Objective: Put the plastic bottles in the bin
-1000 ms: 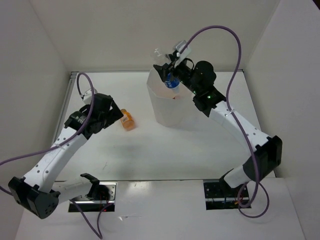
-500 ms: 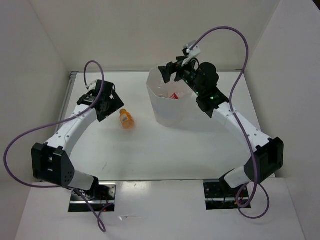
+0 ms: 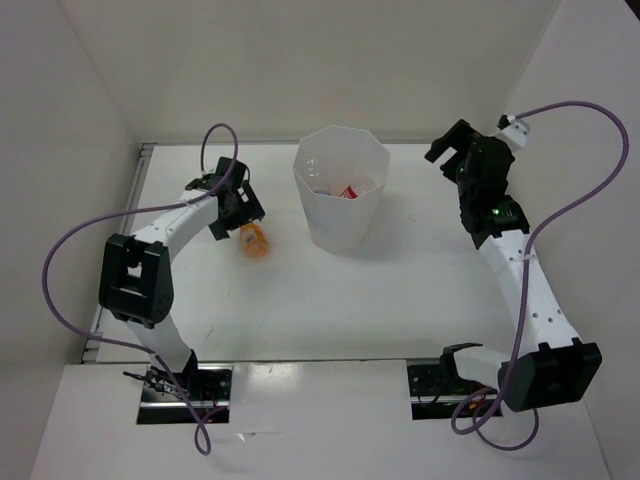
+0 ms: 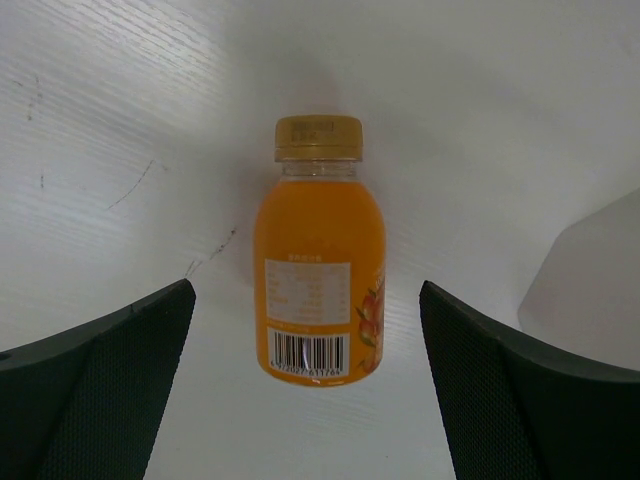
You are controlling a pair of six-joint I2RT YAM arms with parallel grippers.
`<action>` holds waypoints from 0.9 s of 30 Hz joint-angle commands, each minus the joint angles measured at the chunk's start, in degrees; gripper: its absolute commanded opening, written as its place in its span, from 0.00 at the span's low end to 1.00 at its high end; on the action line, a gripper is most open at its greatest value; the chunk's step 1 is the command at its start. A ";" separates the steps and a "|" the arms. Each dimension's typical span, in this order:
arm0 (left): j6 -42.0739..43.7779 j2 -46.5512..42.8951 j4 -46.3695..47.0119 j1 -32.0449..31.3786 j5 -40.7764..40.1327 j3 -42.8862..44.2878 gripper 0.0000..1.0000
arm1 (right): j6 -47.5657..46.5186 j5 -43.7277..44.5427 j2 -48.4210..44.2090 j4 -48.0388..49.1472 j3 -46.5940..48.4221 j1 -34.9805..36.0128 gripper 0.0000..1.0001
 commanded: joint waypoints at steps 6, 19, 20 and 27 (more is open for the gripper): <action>2.59 8.37 3.06 -1.07 2.96 1.25 1.00 | 6.39 0.85 0.11 -4.17 -4.35 -3.39 1.00; 1.98 7.69 1.31 -2.13 2.26 2.47 0.42 | 6.39 0.94 -1.65 -3.64 -5.50 -4.45 1.00; 1.98 6.63 -0.70 -2.13 1.64 3.35 0.42 | 6.39 0.94 -2.17 -3.12 -5.50 -4.45 1.00; 4.34 -8.47 -6.17 -3.53 -3.63 21.44 0.42 | 5.86 0.41 -3.40 -3.12 -5.50 -4.45 1.00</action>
